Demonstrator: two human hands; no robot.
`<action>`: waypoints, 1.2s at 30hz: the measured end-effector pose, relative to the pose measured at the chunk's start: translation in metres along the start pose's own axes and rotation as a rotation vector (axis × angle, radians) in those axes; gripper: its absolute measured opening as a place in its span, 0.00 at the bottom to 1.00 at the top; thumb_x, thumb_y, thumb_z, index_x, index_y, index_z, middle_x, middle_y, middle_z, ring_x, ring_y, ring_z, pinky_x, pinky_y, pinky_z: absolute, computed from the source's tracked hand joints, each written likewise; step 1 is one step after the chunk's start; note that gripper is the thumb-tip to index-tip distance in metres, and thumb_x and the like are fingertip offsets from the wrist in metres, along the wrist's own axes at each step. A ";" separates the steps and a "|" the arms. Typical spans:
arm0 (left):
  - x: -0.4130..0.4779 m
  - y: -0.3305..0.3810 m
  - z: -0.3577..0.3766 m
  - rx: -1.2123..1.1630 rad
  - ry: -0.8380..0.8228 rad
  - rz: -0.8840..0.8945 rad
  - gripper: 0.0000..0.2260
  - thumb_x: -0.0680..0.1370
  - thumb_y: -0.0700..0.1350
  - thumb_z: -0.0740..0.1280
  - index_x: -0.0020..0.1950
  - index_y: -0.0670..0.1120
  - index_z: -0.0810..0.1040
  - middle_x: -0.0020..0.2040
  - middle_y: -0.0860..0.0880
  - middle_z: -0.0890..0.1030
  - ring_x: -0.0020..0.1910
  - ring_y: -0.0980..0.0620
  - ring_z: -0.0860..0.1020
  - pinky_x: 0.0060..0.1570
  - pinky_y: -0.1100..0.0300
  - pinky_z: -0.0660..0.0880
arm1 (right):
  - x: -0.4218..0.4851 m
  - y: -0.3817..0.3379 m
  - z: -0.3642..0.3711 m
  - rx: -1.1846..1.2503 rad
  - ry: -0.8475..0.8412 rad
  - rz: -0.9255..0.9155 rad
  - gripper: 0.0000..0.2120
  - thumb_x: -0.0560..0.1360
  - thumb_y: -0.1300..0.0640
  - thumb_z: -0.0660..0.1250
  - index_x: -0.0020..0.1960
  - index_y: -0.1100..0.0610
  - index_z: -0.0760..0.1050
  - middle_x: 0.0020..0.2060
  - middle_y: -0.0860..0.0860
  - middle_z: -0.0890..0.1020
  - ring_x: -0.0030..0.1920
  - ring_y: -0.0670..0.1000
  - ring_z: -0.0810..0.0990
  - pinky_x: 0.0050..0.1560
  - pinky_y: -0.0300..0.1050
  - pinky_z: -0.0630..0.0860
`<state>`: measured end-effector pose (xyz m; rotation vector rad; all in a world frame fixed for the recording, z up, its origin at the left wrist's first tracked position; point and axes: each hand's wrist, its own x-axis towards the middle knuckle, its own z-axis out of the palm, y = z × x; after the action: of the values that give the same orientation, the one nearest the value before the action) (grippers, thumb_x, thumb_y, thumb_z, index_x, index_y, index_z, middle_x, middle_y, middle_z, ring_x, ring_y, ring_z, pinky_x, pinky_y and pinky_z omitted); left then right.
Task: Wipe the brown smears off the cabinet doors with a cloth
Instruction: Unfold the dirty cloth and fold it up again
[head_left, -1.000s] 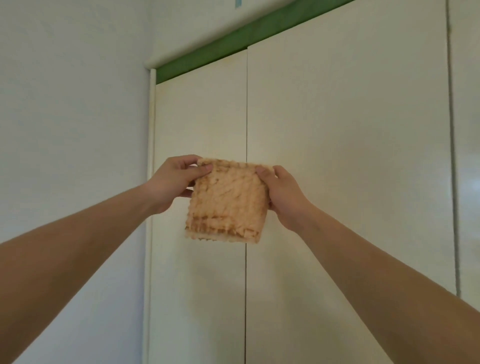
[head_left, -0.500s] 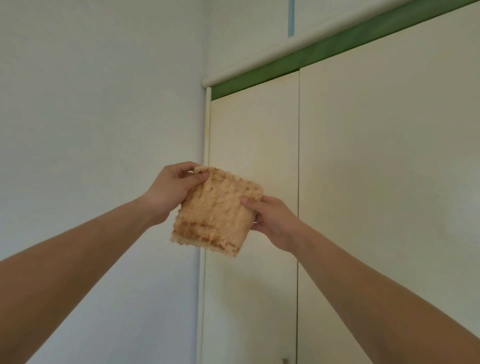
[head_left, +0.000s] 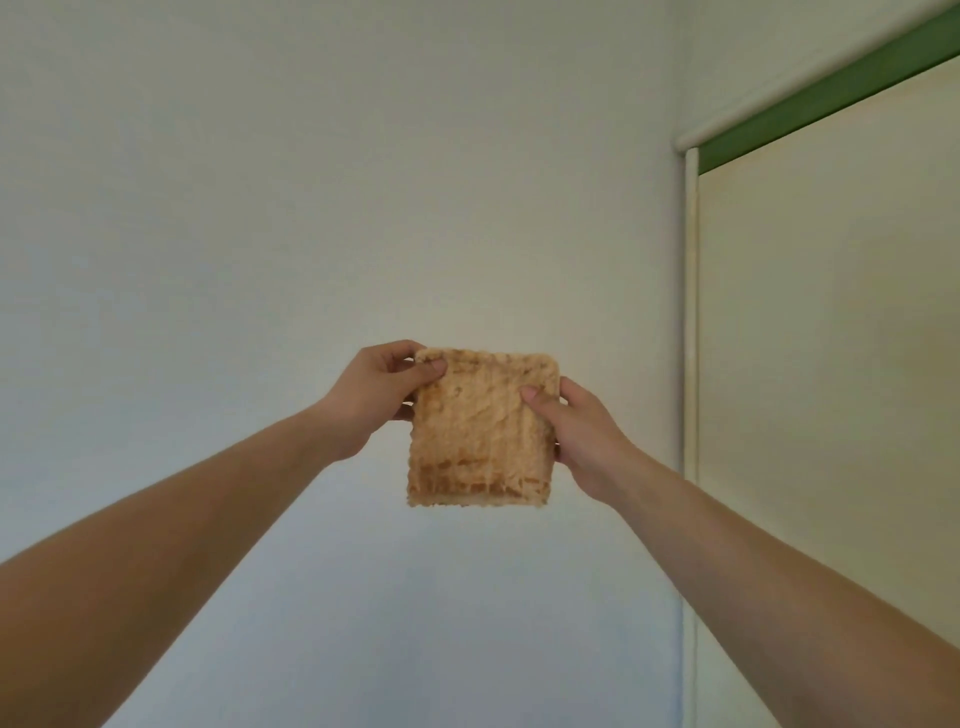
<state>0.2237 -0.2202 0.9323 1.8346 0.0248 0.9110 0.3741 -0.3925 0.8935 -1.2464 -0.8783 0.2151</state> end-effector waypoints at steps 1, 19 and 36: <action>-0.007 -0.002 -0.016 0.015 0.020 -0.012 0.14 0.80 0.43 0.70 0.57 0.33 0.78 0.45 0.42 0.80 0.42 0.46 0.78 0.36 0.59 0.80 | -0.001 0.002 0.016 0.004 -0.028 0.002 0.08 0.83 0.56 0.65 0.60 0.54 0.78 0.54 0.52 0.86 0.48 0.50 0.86 0.42 0.45 0.80; -0.089 -0.004 -0.172 -0.062 0.295 -0.215 0.19 0.79 0.59 0.67 0.49 0.43 0.84 0.36 0.50 0.79 0.36 0.52 0.77 0.41 0.59 0.77 | 0.028 0.040 0.212 0.203 -0.298 -0.009 0.06 0.83 0.53 0.65 0.57 0.51 0.79 0.53 0.52 0.86 0.53 0.53 0.86 0.53 0.54 0.83; -0.102 -0.103 -0.176 0.080 0.556 -0.338 0.11 0.80 0.51 0.68 0.56 0.47 0.84 0.49 0.49 0.86 0.45 0.52 0.84 0.42 0.60 0.78 | 0.038 0.140 0.241 0.066 -0.348 0.074 0.07 0.84 0.48 0.62 0.56 0.48 0.77 0.52 0.48 0.85 0.52 0.47 0.85 0.52 0.47 0.82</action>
<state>0.0855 -0.0760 0.8213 1.5315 0.7034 1.1549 0.2786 -0.1455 0.7992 -1.1988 -1.1143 0.5280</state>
